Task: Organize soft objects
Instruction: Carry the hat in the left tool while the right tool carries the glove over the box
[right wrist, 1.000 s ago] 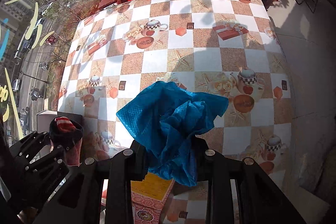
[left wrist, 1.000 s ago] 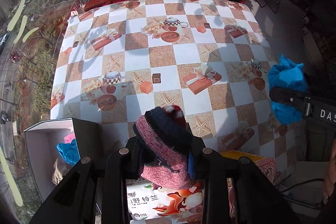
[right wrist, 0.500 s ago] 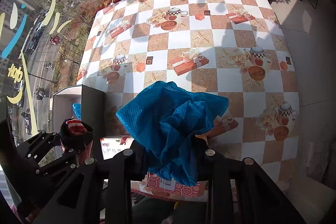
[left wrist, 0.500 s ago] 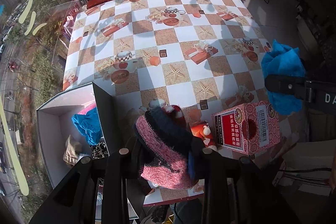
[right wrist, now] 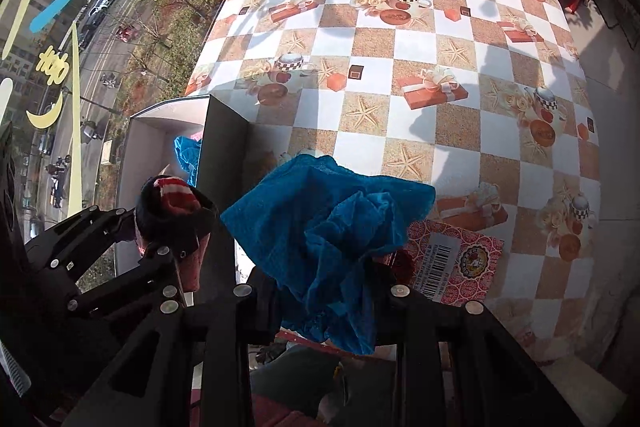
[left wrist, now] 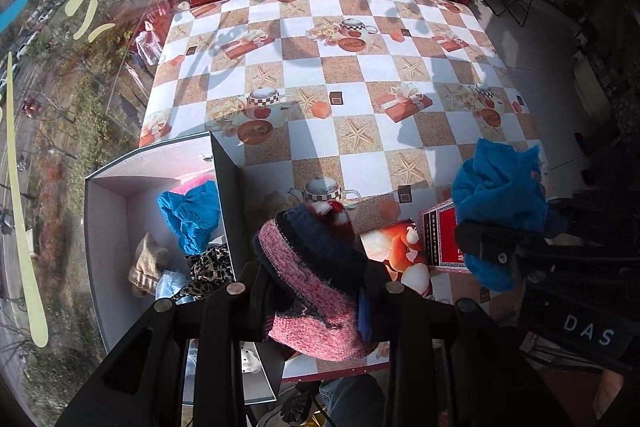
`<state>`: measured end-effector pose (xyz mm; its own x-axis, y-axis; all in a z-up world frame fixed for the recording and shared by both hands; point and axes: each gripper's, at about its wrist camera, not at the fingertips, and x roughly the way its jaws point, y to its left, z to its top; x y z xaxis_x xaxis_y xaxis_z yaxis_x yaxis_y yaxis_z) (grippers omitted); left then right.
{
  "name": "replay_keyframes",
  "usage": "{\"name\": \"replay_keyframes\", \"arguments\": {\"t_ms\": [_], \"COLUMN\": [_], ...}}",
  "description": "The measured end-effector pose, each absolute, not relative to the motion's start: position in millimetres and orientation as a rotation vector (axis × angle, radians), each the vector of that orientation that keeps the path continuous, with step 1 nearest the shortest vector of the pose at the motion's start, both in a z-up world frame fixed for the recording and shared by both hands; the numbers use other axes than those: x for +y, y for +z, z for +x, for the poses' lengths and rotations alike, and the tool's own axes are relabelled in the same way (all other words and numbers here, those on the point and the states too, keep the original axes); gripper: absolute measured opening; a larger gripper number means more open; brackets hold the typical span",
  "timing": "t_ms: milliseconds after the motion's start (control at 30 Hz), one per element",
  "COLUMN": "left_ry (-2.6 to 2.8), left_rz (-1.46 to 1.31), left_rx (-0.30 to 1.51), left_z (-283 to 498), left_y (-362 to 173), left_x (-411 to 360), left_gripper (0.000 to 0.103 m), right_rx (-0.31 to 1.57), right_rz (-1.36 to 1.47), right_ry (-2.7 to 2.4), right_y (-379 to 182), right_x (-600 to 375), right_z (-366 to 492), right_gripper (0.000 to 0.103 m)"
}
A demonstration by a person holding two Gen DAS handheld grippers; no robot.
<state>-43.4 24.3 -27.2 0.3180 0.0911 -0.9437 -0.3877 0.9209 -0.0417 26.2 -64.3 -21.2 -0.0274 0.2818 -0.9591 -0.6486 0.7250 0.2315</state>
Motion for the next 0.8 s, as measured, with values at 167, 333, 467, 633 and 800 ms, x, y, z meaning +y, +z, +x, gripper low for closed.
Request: {"name": "replay_keyframes", "arguments": {"t_ms": [167, 333, 467, 633, 800], "left_ry": [0.355, 0.388, 0.418, 0.465, 0.508], "left_rz": [-0.31, -0.342, -0.368, -0.406, -0.441], "left_rx": [1.198, 1.186, 1.174, 1.166, 1.161], "left_z": [-59, -74, -85, -101, -117], "left_y": [-27, -27, -26, -28, -31], "left_x": [34, 44, 53, 65, 77], "left_gripper": [0.034, 0.034, 0.034, 0.034, 0.034], "right_rx": [1.416, 1.409, 1.407, 1.397, 1.386], "right_rz": [-0.351, -0.384, -0.416, -0.458, -0.498], "right_ry": [0.782, 0.804, 0.825, 0.859, 0.889], "right_y": [-22, -20, -21, -20, -20], "right_x": [-54, -42, -31, -17, -3], "right_z": [19, 9, 1, -11, -22], "right_gripper": [0.031, 0.031, 0.031, 0.031, 0.031]}}
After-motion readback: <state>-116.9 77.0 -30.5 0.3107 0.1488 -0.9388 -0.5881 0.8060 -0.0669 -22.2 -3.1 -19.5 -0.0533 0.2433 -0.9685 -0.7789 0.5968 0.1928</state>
